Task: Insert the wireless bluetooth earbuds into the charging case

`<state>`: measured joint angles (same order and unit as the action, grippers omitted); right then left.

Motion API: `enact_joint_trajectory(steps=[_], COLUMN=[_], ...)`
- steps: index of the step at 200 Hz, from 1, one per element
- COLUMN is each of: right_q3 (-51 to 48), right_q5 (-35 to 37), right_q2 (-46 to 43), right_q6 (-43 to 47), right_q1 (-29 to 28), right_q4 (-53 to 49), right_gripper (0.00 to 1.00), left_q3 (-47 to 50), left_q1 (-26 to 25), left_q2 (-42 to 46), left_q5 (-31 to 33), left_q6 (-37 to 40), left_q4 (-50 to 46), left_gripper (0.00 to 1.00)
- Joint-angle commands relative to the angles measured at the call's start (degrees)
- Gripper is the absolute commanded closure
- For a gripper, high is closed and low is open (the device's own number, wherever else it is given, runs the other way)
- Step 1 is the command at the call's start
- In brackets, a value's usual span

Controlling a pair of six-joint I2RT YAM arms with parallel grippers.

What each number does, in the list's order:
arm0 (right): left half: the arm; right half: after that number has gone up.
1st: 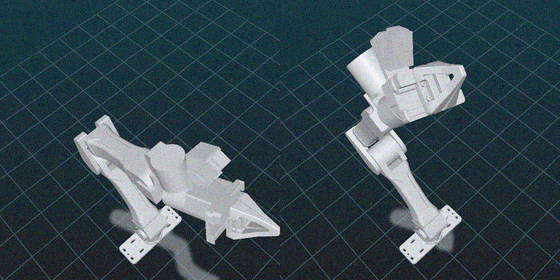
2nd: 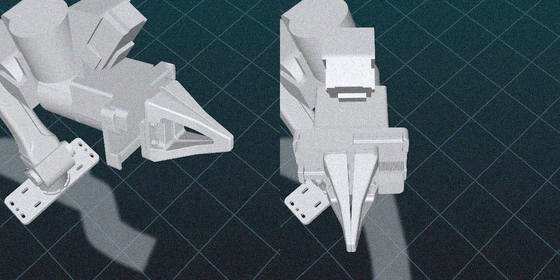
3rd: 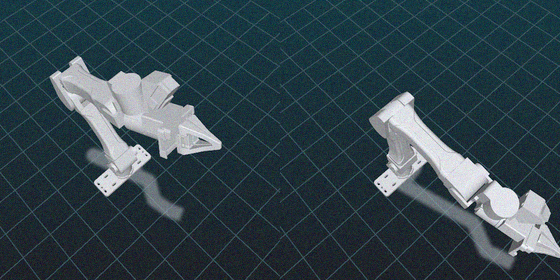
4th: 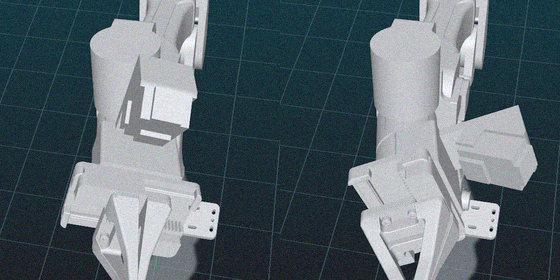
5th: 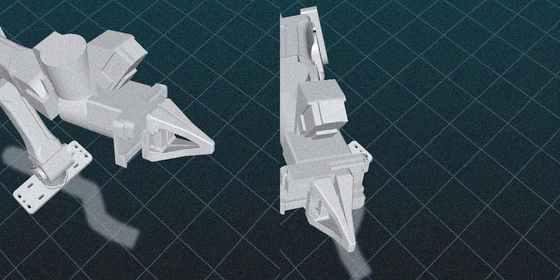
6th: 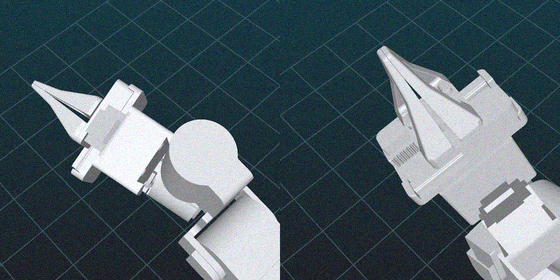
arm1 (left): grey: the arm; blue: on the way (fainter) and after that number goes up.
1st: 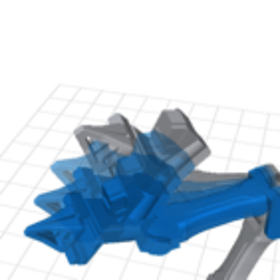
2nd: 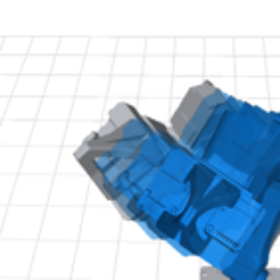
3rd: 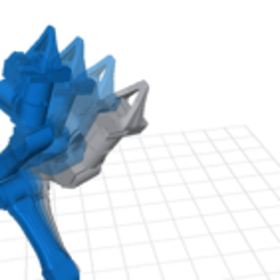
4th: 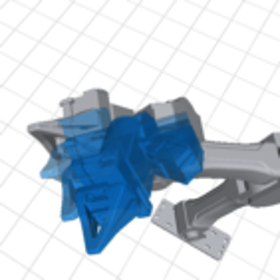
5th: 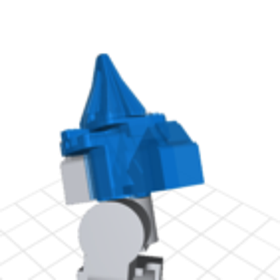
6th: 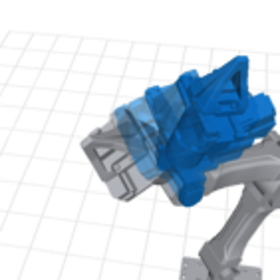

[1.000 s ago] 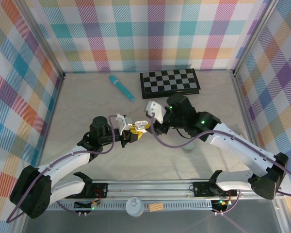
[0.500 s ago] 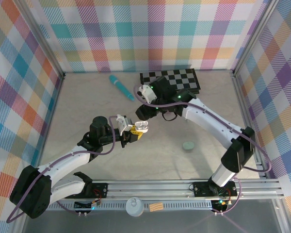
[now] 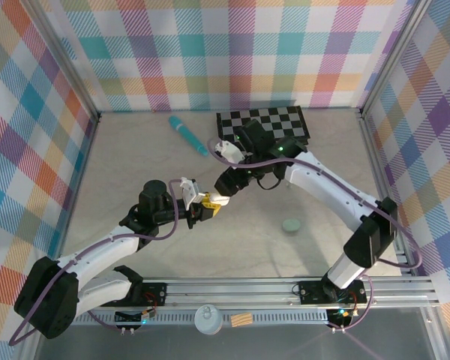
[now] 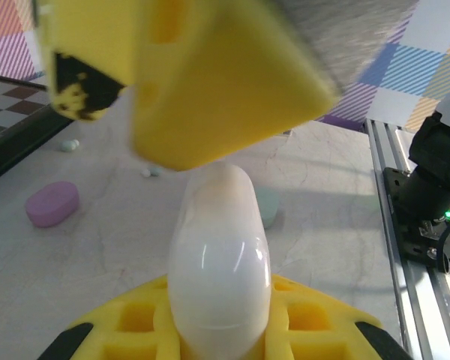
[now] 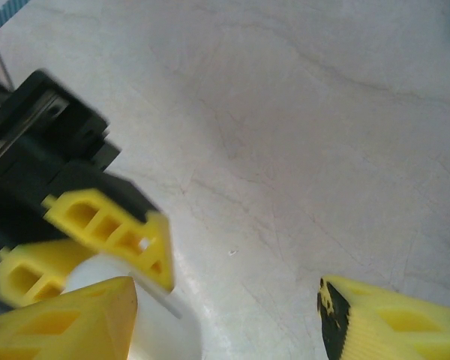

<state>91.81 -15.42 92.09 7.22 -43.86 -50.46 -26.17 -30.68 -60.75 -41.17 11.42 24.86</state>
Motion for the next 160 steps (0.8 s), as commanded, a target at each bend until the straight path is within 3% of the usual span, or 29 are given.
enact_joint_trajectory(steps=[1, 23, 53, 80, 133, 160], right_q3=[-2.4, -6.7, -17.1, -17.0, -13.6, -13.7], right_q5=[-3.1, -3.3, -12.0, -14.2, -16.0, -18.4], right_q2=[-4.0, -7.9, -15.0, -13.5, -7.6, -7.5], right_q6=[2.8, 4.1, 14.2, 21.6, 24.1, 23.6], right_q1=[-0.2, -0.3, -0.2, -0.2, -0.2, -0.2], right_q4=[-1.2, 3.5, 13.9, 12.5, 9.7, 9.8], right_gripper=[0.35, 0.32, 0.28, 0.29, 0.48, 0.69], left_q3=[-0.9, -1.0, -0.9, -1.3, -1.3, -1.3], left_q1=[-0.2, -0.2, -0.3, -0.2, -0.2, -0.2], left_q2=[0.7, 0.7, 1.8, 2.2, 3.6, 3.6], left_q5=[0.4, -0.4, -2.5, -5.8, -6.9, -6.9], left_q6=[0.4, 0.0, 0.2, 0.5, -0.1, -0.1], left_q4=[3.8, 4.1, 3.4, 2.7, 2.8, 2.6], left_gripper=[0.94, 0.94, 0.94, 0.94, 0.94, 0.93])
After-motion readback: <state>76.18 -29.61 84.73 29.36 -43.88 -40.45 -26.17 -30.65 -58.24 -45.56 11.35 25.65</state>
